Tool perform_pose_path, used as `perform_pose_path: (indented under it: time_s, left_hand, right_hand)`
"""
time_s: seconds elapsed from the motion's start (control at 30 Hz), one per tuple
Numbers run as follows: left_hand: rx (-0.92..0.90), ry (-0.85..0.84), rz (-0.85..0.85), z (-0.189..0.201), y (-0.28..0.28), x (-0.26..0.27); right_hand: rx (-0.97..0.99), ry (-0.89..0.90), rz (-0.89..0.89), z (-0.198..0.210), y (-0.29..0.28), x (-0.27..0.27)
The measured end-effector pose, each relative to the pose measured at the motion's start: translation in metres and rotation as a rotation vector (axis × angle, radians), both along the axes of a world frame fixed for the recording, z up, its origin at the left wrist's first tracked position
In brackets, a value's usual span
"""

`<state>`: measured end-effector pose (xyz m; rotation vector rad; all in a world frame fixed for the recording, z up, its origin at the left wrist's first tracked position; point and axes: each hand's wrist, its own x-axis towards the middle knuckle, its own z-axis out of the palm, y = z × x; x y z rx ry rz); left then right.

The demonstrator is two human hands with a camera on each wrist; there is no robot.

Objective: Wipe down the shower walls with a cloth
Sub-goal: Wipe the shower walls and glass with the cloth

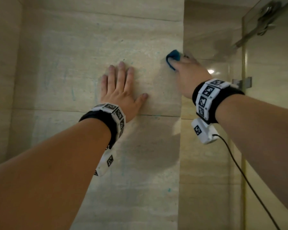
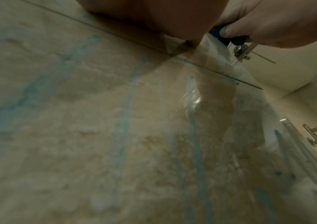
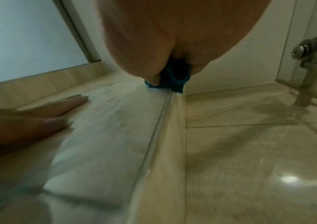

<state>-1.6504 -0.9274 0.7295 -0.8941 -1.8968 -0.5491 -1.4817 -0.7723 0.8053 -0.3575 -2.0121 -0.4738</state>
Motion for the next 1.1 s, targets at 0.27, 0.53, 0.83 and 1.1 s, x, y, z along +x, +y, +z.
perform_pose_path:
  time_s: [0.27, 0.53, 0.83, 1.1]
  left_hand:
    - [-0.011, -0.003, 0.012, -0.001, -0.001, -0.001]
    - [-0.006, -0.015, 0.003, 0.000, 0.000, 0.002]
    - [0.159, -0.062, -0.066, 0.003, -0.021, 0.001]
    - [0.135, -0.167, 0.023, 0.015, -0.038, -0.018]
  right_hand:
    - [0.068, -0.173, 0.002, -0.079, -0.009, 0.000]
    - [0.097, -0.345, 0.003, -0.103, -0.025, 0.015]
    - [0.041, -0.115, 0.013, -0.011, -0.018, -0.011]
    - [0.042, -0.037, -0.042, 0.066, -0.020, -0.016]
